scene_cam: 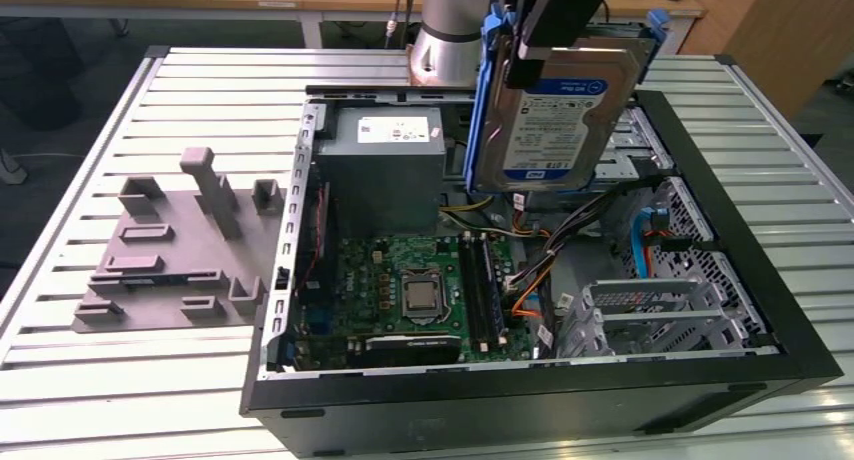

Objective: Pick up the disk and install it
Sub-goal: 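Insert the disk into the insertion slot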

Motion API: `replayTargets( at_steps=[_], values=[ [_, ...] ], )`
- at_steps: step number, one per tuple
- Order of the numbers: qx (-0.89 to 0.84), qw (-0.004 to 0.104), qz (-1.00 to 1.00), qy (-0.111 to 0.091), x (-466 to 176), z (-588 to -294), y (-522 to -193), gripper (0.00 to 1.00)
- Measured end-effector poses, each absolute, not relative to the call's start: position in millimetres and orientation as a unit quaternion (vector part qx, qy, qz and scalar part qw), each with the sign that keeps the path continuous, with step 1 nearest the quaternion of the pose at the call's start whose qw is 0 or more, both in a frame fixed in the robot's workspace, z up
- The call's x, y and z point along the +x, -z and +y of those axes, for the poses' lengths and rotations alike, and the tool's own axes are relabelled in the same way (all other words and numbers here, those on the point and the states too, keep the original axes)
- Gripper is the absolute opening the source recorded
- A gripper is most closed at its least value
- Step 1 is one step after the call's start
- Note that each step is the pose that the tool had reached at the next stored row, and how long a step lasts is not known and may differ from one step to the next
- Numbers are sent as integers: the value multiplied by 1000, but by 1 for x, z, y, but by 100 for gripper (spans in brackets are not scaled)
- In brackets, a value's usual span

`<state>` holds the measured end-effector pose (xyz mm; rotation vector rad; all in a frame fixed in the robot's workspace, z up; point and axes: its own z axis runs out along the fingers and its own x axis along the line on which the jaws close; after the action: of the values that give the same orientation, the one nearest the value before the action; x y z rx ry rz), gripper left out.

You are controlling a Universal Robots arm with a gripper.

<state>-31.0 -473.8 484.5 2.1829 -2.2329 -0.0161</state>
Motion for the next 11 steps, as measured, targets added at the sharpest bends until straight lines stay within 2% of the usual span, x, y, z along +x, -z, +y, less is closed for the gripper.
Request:
replayTargets(
  at_steps=[11],
  values=[
    [699, 9, -715, 5, -33, -474, -485, 36]
  ],
)
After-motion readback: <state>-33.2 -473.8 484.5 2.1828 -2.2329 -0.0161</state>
